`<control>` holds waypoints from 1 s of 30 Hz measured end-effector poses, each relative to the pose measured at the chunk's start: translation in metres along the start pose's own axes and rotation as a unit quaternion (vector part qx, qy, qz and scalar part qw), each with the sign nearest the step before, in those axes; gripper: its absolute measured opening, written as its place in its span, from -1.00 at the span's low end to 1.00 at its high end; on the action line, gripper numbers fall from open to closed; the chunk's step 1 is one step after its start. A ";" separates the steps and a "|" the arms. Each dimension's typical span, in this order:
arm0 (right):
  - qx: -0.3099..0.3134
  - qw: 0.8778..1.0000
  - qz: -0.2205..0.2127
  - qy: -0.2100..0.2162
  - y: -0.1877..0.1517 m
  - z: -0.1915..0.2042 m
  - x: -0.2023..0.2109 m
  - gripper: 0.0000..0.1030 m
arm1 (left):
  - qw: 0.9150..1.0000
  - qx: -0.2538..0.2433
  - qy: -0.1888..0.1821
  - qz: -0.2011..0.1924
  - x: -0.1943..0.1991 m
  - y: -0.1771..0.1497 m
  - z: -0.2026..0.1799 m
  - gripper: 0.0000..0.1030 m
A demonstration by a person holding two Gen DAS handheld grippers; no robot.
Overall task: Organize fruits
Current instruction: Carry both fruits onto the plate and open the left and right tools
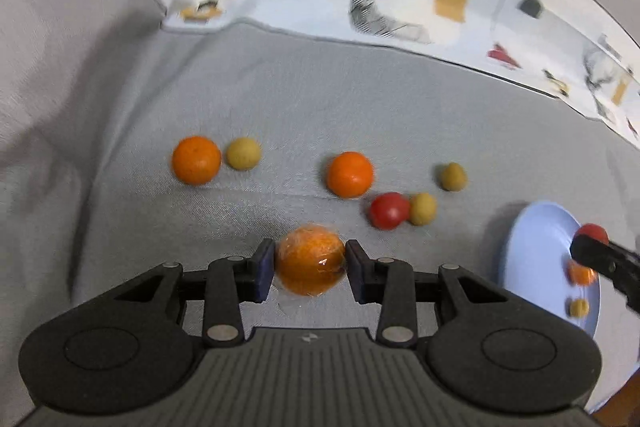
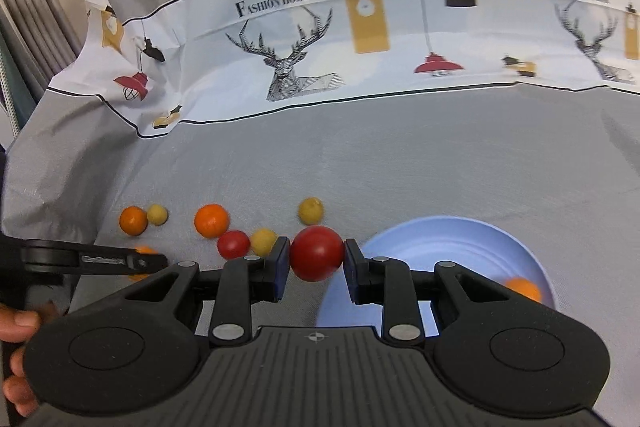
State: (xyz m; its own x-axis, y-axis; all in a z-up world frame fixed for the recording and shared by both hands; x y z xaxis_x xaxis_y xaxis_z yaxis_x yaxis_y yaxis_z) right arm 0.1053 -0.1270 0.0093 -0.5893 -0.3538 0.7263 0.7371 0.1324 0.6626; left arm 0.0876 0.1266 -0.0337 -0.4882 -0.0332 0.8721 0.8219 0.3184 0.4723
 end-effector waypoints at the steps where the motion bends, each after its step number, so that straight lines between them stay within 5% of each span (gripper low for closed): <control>1: -0.003 1.000 -0.002 -0.005 -0.002 -0.004 0.005 -0.42 | 1.000 -0.008 -0.001 -0.005 0.005 -0.003 -0.003 -0.19; 30: -0.032 0.996 -0.002 -0.089 -0.005 -0.065 0.004 -0.42 | 0.991 -0.075 -0.094 -0.062 0.003 -0.006 -0.062 -0.19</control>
State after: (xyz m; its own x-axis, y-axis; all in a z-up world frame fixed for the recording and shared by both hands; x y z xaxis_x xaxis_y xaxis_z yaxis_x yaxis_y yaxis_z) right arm 0.1211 -0.1892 -0.0030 -0.6370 -0.1844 0.7484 0.7512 0.0693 0.6564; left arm 0.0993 0.0656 -0.0261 -0.6223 0.1180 0.7739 0.7799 0.1784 0.5999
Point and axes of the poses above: each gripper's, at about its wrist camera, not at the fingertips, and x roughly against the way its jaws point, z to its left, y to its top, the point moved 2 cm from there along -x, roughly the way its jaws point, and after that the axes turned 5 degrees about x, right-handed, at the moved point
